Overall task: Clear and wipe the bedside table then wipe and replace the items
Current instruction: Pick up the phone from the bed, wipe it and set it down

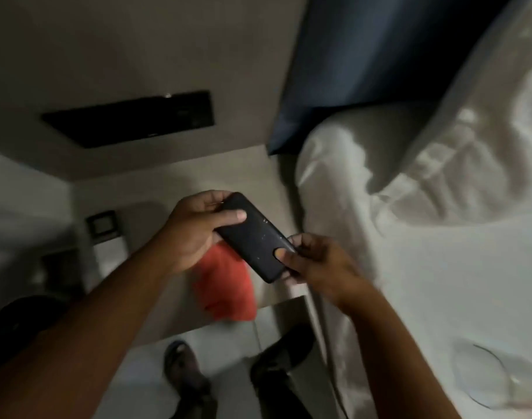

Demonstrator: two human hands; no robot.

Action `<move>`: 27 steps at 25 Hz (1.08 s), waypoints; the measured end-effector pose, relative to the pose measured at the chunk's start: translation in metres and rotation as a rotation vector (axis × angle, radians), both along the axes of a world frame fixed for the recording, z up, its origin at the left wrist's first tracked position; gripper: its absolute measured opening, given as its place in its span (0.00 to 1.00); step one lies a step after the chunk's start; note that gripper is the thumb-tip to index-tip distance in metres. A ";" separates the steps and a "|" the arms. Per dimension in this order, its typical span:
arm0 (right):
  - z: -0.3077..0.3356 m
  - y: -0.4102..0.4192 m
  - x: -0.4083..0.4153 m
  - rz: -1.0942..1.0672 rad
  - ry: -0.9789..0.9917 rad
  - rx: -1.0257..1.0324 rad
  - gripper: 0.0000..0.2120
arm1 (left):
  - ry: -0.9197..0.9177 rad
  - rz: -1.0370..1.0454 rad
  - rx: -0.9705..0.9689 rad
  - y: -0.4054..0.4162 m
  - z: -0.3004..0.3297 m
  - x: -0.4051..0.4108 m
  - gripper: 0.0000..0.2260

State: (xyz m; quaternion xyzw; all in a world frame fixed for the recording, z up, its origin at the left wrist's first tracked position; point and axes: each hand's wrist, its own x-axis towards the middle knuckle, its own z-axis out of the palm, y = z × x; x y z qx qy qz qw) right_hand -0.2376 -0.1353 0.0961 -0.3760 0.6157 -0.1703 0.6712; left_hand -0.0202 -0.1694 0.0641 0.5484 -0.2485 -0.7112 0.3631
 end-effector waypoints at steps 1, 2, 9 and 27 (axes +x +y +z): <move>-0.017 0.006 0.033 -0.043 -0.083 0.042 0.03 | 0.051 0.139 0.042 0.009 -0.008 0.020 0.13; -0.033 0.013 0.060 -0.055 -0.113 0.059 0.03 | 0.070 0.262 0.077 0.018 -0.018 0.035 0.11; -0.126 0.038 0.123 0.410 0.695 -0.366 0.22 | -0.116 0.611 0.217 0.053 -0.065 0.126 0.07; -0.103 0.029 0.162 0.551 0.482 -0.934 0.22 | -0.022 0.196 0.252 0.024 -0.051 0.088 0.10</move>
